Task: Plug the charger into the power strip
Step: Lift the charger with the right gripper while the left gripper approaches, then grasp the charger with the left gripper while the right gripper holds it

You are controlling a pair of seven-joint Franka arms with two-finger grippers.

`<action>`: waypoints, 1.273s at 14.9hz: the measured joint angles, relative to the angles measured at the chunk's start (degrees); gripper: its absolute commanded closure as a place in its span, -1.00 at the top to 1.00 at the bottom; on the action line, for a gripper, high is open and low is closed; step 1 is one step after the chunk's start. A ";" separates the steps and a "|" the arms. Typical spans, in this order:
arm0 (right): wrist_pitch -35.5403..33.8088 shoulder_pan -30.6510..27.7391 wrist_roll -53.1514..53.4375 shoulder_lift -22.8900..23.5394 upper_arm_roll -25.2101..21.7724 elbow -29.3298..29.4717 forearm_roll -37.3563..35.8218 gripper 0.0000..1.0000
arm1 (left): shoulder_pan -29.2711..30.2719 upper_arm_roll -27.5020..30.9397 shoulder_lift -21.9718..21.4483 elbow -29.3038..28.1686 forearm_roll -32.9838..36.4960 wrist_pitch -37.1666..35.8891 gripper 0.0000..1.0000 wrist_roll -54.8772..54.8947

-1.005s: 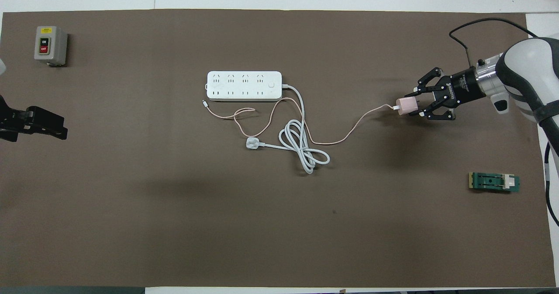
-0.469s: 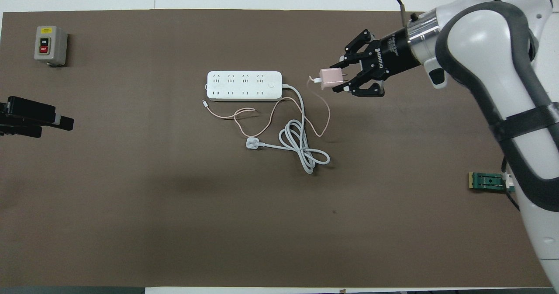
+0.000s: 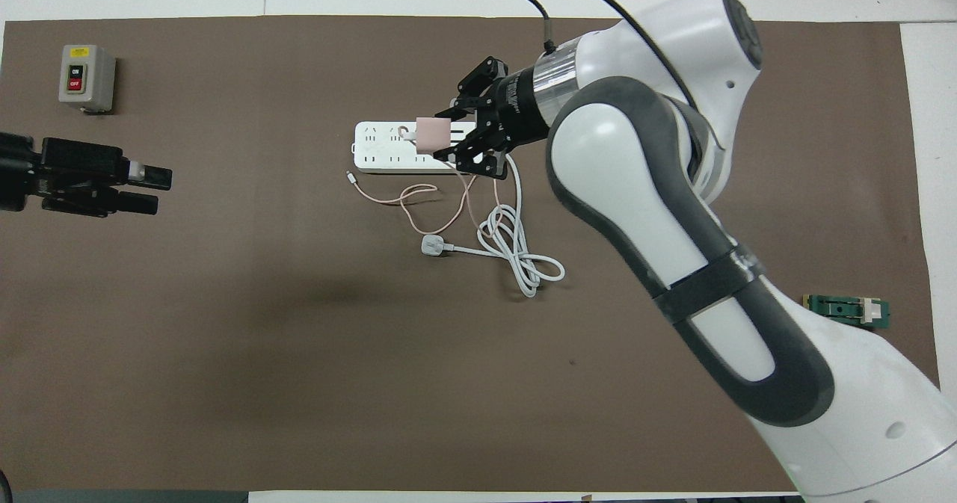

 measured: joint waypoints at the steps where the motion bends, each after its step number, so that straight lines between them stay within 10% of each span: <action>1: 1.86 1.54 0.65 0.35 -0.01 0.00 0.00 -1.00 | -0.35 -0.24 0.48 -1.82 -3.56 1.08 1.00 2.71; 10: 9.15 7.15 1.95 2.74 -0.07 -0.01 0.00 -1.00 | -6.36 -0.50 3.94 -12.92 -24.10 5.90 1.00 9.45; 19: 9.15 7.46 1.95 3.18 -0.09 -0.02 0.00 -1.00 | -11.80 -0.63 7.38 -12.59 -28.26 15.60 1.00 19.72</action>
